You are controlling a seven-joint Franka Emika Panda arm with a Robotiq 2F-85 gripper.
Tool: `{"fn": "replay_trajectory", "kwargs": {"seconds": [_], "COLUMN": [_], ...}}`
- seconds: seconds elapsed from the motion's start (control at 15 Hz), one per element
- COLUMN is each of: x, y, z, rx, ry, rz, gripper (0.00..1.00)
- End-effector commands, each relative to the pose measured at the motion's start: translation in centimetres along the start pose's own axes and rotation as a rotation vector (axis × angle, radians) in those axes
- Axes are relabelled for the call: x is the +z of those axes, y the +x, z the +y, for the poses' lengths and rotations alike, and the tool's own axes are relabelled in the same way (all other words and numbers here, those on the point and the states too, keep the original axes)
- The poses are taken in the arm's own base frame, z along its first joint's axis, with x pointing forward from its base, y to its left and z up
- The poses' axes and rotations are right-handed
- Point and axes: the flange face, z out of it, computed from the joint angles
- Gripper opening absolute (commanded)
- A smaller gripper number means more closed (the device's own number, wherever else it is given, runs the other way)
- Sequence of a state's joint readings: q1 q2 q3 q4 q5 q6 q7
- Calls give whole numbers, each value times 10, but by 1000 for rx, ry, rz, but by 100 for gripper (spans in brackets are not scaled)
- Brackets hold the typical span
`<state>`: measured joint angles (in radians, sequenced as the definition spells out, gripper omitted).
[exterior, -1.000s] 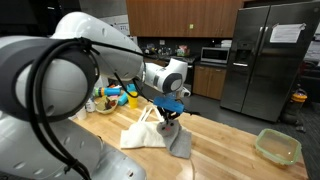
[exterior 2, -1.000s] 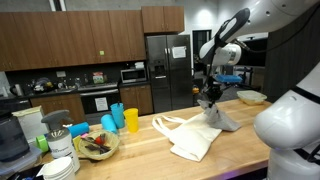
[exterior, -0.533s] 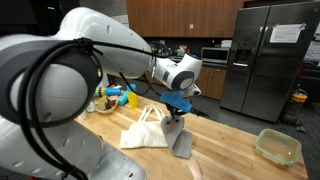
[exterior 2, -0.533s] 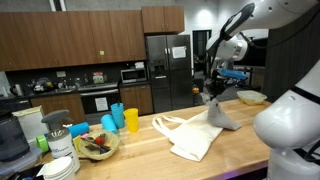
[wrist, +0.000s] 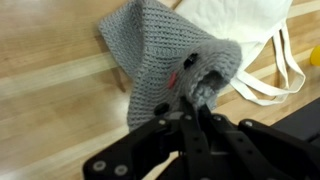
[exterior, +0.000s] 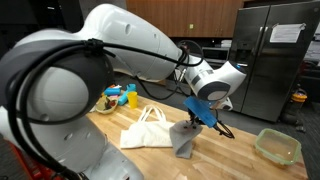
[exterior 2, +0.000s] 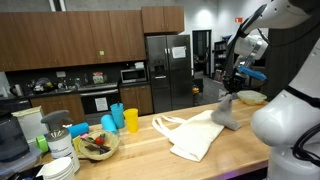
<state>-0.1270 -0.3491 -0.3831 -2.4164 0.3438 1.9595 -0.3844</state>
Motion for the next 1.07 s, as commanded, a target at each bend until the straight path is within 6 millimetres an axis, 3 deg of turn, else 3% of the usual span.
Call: {"fn": "replay_trajectory", "kwargs": {"seconds": [0.0,0.27,0.4,0.8,1.0], "x": [-11,-15,-15,-18,-26], "y": [7,3,2,14,26], "z": [60,134,162,215,225], "rx": [105,238,286,358,356], "ry": [67,129,157,195,162], "rz": [18,49,58,81,86], "gripper": [1,1,1,1,1]}}
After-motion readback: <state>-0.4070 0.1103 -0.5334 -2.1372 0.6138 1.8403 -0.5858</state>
